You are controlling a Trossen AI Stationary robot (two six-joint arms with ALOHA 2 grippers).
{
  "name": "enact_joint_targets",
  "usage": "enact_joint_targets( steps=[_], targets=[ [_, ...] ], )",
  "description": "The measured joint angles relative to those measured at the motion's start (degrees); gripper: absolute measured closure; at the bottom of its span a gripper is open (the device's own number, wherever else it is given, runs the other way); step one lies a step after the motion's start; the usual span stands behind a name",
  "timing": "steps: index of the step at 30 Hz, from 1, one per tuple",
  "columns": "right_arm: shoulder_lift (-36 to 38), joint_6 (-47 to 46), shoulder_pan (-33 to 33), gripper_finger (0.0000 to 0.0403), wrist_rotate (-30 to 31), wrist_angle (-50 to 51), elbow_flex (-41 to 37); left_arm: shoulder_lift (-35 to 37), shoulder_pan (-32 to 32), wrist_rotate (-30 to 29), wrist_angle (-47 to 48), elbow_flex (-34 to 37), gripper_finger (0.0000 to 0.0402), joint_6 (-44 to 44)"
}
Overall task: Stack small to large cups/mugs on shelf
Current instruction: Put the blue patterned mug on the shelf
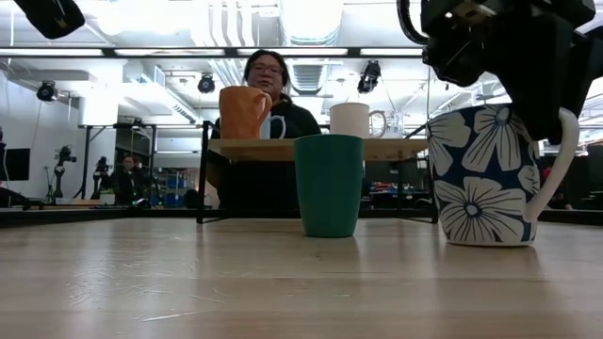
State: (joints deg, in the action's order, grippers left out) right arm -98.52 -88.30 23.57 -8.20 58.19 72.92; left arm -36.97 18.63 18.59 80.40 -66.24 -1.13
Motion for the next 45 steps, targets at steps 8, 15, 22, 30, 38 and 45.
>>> enact_joint_targets(
  steps=[8,15,22,30,38,45],
  targets=[
    [0.00,1.85,-0.28,0.0345,-0.11,1.50,0.79,0.00,0.00,-0.66,-0.02,0.00,0.0345,0.00],
    [0.25,3.13,-0.43,0.0345,-0.43,1.81,0.79,0.00,0.00,-0.66,-0.04,0.00,0.0345,0.00],
    [0.68,6.75,-1.60,0.0345,-0.83,4.35,2.37,0.00,0.00,-0.75,-0.34,0.00,0.0345,0.00],
    [0.74,17.23,-5.48,0.0345,-0.79,13.72,9.19,0.00,0.00,-1.06,-0.33,-0.02,0.0345,0.02],
    [0.74,26.06,-10.48,0.0346,1.36,19.48,16.78,0.00,0.00,-1.05,-0.31,-0.02,0.0345,0.02],
    [0.74,32.92,-15.42,0.0346,3.82,21.41,23.19,0.00,-0.01,-1.09,-0.30,-0.02,0.0345,0.02]
  ],
)
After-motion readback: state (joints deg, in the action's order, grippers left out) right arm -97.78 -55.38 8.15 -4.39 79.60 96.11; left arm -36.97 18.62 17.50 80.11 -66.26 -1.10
